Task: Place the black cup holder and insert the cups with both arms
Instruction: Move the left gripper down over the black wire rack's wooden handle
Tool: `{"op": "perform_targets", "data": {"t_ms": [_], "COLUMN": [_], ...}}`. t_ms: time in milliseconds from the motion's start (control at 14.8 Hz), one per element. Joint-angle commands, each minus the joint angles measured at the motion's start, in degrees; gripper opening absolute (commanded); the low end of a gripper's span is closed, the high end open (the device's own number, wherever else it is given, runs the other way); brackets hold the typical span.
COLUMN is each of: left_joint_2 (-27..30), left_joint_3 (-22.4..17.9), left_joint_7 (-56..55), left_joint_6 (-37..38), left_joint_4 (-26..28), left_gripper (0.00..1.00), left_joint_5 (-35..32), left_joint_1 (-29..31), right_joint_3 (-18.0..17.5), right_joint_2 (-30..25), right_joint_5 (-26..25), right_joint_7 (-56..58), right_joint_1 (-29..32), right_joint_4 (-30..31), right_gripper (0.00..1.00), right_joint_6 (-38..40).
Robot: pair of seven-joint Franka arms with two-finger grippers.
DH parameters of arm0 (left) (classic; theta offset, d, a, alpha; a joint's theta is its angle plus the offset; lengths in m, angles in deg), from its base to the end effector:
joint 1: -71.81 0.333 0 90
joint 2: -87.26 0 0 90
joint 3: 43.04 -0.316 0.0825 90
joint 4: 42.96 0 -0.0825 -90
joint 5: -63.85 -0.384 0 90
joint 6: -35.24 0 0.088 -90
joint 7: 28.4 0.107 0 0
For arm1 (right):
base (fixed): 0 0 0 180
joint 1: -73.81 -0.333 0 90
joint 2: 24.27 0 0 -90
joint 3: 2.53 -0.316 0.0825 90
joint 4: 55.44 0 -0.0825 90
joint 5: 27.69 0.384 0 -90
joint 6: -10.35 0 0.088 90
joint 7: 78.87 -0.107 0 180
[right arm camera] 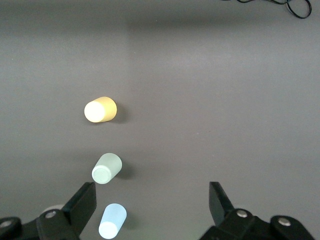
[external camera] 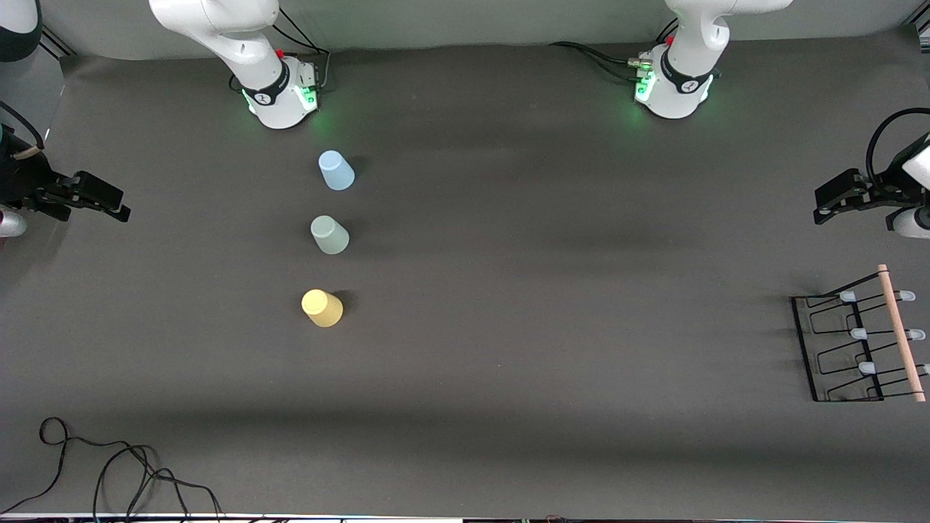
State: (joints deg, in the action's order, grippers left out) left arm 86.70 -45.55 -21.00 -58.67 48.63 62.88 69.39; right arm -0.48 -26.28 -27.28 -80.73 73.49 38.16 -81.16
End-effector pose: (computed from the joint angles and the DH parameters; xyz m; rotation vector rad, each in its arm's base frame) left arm 0.5636 0.0025 0.6120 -3.1155 0.2004 -0.0461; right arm 0.5451 -0.0161 0.6164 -3.1316 0.0984 0.0022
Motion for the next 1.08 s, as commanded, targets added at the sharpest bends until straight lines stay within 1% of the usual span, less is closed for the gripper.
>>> {"op": "perform_targets", "data": {"t_ms": [0,203,541,743,1014], "left_joint_2": [0.64,0.2,-0.5,-2.69,-5.68], "left_joint_3": [-0.13,-0.13,-0.13,-0.39,-0.66], "left_joint_7": [-0.64,-0.72,-0.19,-0.45,2.86], "left_joint_6": [-0.14,-0.49,-0.49,-0.32,-1.01], "left_joint_4": [0.43,0.44,0.61,-0.61,-1.76], "left_gripper": [1.0,1.0,1.0,1.0,1.0], "left_joint_5": [0.27,0.36,0.36,0.36,0.45], "left_joint_1": [-0.04,-0.39,-0.04,0.22,3.56], "right_joint_3": [-0.02,0.5,0.68,0.68,0.59], "right_joint_2": [0.78,0.95,0.95,0.95,1.13], "right_joint_5": [-0.15,-0.15,-0.15,-0.15,-0.24], "right_joint_7": [0.63,1.76,2.3,2.13,2.21], "right_joint_1": [0.4,0.58,0.49,0.58,0.23], "right_joint_4": [-1.75,-2.19,-2.28,-2.28,-2.36], "right_gripper": [1.0,1.0,1.0,1.0,1.0], "right_joint_6": [1.16,3.0,3.01,3.01,3.01]}}
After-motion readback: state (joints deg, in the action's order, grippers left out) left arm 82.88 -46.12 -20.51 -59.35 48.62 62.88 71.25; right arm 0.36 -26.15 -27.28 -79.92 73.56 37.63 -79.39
